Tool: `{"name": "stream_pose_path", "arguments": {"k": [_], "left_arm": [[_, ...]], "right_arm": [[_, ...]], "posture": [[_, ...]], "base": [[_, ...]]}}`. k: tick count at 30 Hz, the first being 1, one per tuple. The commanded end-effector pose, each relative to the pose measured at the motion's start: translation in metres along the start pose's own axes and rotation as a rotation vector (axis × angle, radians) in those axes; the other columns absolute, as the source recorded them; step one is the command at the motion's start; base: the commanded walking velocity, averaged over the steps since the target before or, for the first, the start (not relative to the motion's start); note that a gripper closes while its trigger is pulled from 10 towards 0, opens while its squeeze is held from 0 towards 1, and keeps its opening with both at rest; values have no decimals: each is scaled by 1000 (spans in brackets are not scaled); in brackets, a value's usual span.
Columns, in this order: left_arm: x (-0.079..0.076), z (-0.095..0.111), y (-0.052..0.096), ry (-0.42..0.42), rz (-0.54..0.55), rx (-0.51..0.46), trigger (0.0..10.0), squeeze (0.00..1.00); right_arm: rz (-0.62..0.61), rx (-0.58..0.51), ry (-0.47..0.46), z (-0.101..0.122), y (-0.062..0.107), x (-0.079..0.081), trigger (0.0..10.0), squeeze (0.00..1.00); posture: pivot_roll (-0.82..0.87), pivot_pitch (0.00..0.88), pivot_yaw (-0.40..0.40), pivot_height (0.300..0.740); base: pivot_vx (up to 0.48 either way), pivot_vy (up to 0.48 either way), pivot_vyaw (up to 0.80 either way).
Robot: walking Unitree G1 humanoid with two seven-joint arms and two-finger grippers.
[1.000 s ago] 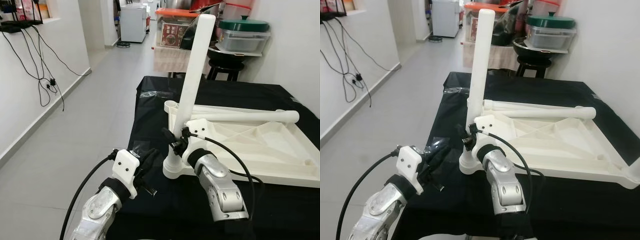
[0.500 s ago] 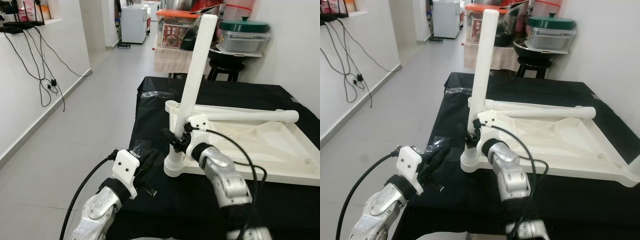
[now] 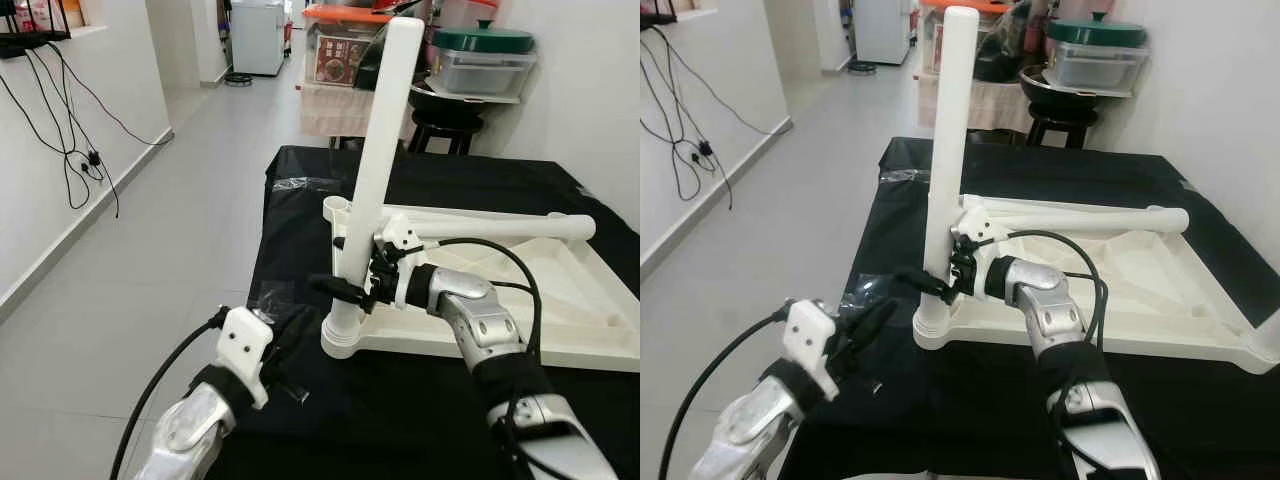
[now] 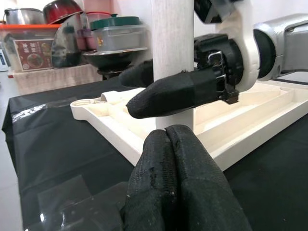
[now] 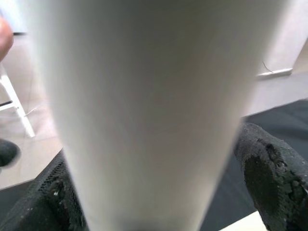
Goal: Building children table
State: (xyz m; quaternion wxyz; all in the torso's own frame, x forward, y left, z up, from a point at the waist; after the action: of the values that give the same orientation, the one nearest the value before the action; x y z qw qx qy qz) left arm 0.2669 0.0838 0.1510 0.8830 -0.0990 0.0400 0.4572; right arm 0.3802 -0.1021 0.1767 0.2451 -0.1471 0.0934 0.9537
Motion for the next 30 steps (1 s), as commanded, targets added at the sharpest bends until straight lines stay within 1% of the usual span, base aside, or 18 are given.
{"name": "stream_pose_path", "arguments": {"k": [1, 2, 3, 5, 6, 7, 8, 9, 10, 14, 21, 22, 24, 26, 27, 28, 29, 30], "left_arm": [[-2, 1, 0, 5, -9, 3, 10000, 0], [-6, 6, 9, 0, -1, -2, 10000, 0], [-6, 6, 9, 0, -1, -2, 10000, 0], [-9, 9, 17, 0, 14, 0, 10000, 0], [-9, 9, 17, 0, 14, 0, 10000, 0], [-10, 8, 22, 4, 24, 10, 10000, 0], [-10, 5, 28, 17, 35, 26, 10000, 0], [-10, 5, 28, 17, 35, 26, 10000, 0], [-11, 1, 32, 31, 46, 41, 10000, 0], [-13, -8, 44, 64, 76, 73, 10000, 0], [-16, -8, 45, 78, 82, 77, 10000, 0], [-15, -8, 45, 79, 84, 77, 10000, 0], [-13, -6, 45, 77, 88, 76, 10000, 0], [-13, -6, 45, 77, 88, 76, 10000, 0], [-11, -6, 44, 77, 91, 73, 10000, 0], [-10, -6, 41, 78, 86, 68, 10000, 0], [-10, -6, 41, 78, 86, 68, 10000, 0], [-9, -6, 38, 79, 80, 65, 10000, 0]], "right_arm": [[16, 2, 9, 0, -2, 1, 10000, 0], [5, 24, -19, -9, 1, -4, 10000, 0], [5, 24, -19, -9, 1, -4, 10000, 0], [-28, 48, -41, -16, 5, -10, 8235, 0], [-28, 48, -41, -16, 5, -10, 8235, 0], [-36, 58, -50, -20, 7, -11, 4353, 0], [-43, 66, -58, -25, 9, -11, 1137, 0], [-43, 66, -58, -25, 9, -11, 1137, 0], [-46, 71, -67, -28, 11, -10, 0, 0], [-70, 56, -88, -37, 23, -10, 0, 0], [-191, 11, -67, -34, 43, -23, 0, 0], [-258, 16, -56, -33, 49, -26, 0, 0], [-538, 85, -69, -37, 58, -33, 0, 0], [-538, 85, -69, -37, 58, -33, 0, 0], [-756, 230, -88, -49, 68, -20, 0, 0], [-805, 279, -102, -51, 61, 11, 0, 0], [-805, 279, -102, -51, 61, 11, 0, 0], [-808, 294, -113, -49, 56, 31, 0, 0]], "posture": [[89, 0, -101, 740], [100, 0, -103, 740], [100, 0, -103, 740], [104, 0, -102, 740], [104, 0, -102, 740], [108, 0, -103, 740], [108, 0, -103, 740], [108, 0, -103, 740], [108, 0, -103, 740], [101, 2, -84, 740], [90, 16, -78, 740], [88, 24, -83, 740], [87, 26, -88, 740], [87, 26, -88, 740], [77, 29, -83, 740], [60, 26, -55, 740], [60, 26, -55, 740], [56, 14, -48, 740]], "base": [[0, 0, 0], [0, 0, 0], [0, 0, 0], [0, 0, 0], [0, 0, 0], [0, 0, 0], [0, 0, 0], [0, 0, 0], [0, 0, 0], [0, 0, 0], [0, 0, 0], [0, 0, 0], [0, 0, 0], [0, 0, 0], [0, 0, 0], [0, 0, 0], [0, 0, 0], [0, 0, 0]]}}
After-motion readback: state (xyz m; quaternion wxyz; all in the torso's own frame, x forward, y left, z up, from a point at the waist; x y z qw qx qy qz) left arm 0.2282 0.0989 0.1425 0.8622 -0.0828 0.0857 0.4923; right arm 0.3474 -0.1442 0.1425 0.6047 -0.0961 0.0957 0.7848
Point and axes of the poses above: a point about 5 cm out from each wrist's last joint towards the gripper, its own y axis pointing back from the gripper into the wrist, its own z axis along the axis of the wrist's last joint, x = y × z, the point moved 4 cm from there along -y, pointing out of the wrist towards the gripper, and after that the axes turned 14 degrees about y, right-handed, at the moved point
